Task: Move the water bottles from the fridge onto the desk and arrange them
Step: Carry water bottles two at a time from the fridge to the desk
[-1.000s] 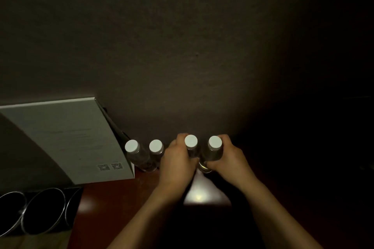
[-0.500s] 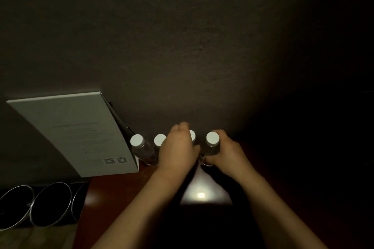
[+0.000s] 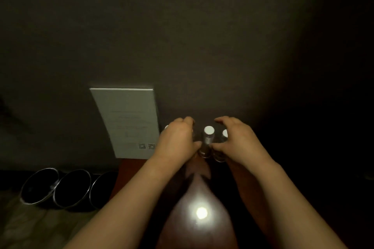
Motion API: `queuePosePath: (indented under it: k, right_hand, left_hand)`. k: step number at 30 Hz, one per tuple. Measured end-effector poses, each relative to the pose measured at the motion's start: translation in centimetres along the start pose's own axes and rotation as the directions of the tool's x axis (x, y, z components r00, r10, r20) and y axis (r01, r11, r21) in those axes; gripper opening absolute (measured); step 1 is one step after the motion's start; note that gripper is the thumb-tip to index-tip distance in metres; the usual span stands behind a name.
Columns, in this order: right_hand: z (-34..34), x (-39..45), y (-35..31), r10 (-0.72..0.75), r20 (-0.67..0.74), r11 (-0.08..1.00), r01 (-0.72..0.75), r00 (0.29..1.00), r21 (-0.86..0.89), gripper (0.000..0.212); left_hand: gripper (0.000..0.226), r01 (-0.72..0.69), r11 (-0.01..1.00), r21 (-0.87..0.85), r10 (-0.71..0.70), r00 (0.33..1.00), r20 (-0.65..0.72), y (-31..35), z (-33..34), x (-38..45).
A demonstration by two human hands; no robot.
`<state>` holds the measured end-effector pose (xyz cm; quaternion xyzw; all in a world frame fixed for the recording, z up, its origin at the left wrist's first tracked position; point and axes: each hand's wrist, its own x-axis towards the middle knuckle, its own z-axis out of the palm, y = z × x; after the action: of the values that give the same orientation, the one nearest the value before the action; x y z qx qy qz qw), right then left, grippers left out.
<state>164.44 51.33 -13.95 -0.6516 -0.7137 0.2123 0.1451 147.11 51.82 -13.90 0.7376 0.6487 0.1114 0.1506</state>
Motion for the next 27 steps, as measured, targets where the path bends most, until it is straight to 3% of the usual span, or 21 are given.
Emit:
queuePosePath:
  k: [7, 14, 22, 27]
  right_hand:
    - [-0.6, -5.4, -11.7, -0.223, 0.13, 0.966, 0.237, 0.966, -0.101, 0.065]
    - [2.7, -12.6, -26.2, -0.422, 0.261, 0.874, 0.466, 0.868, -0.136, 0.066]
    - [12.9, -24.2, -46.6, -0.612, 0.332, 0.748, 0.662, 0.718, -0.052, 0.061]
    - [20.5, -30.4, -58.3, -0.694, 0.337, 0.683, 0.729, 0.637, 0.029, 0.062]
  left_hand:
    - [0.055, 0.024, 0.988, 0.151, -0.021, 1.0, -0.02, -5.7, -9.6, -10.1]
    - [0.059, 0.126, 0.965, 0.231, -0.123, 0.992, -0.03, -15.2, -17.5, -24.1]
    - [0.06, 0.331, 0.899, 0.285, -0.309, 0.943, -0.121, -31.3, -25.6, -44.2]
    - [0.062, 0.482, 0.823, 0.302, -0.44, 0.876, -0.2, -41.5, -29.7, -56.4]
